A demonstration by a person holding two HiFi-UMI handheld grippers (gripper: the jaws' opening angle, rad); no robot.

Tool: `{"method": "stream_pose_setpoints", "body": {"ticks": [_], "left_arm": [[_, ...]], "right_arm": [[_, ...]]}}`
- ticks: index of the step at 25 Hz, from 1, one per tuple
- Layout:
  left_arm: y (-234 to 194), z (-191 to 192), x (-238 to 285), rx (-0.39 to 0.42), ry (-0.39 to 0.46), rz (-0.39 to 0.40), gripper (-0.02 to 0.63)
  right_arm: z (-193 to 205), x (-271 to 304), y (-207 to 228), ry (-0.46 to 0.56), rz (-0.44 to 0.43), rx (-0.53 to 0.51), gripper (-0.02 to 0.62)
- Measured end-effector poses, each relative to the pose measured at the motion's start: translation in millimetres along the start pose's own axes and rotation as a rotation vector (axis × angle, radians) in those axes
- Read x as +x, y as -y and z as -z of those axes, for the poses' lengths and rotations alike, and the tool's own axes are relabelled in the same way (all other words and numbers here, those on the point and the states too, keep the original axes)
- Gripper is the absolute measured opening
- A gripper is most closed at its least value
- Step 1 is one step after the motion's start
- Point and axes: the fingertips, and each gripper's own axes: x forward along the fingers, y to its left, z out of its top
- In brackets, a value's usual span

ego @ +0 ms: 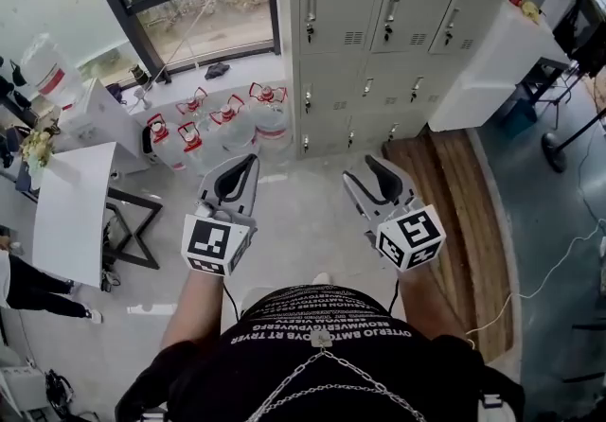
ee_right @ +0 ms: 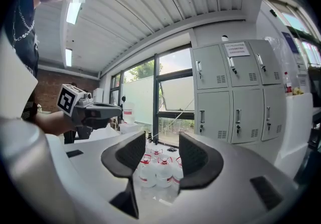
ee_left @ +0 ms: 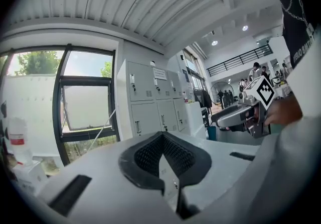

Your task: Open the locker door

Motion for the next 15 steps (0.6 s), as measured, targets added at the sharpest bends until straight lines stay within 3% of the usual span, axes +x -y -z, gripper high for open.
{"method": "stream_pose_setpoints", "body": {"ticks": [6,15], "left_arm": [[17.9,3.4,23.9,-0.022,-0.012,-0.006,-0.002],[14.7,16.8,47.5,-0.020,-0.052,-0.016,-0.002]], "right_arm": [[7.5,1.9,42.3,0.000,0.010,0.042,0.192],[14.6,24.4,59.4,-0.013,-0.029,0.059,0.192]]}}
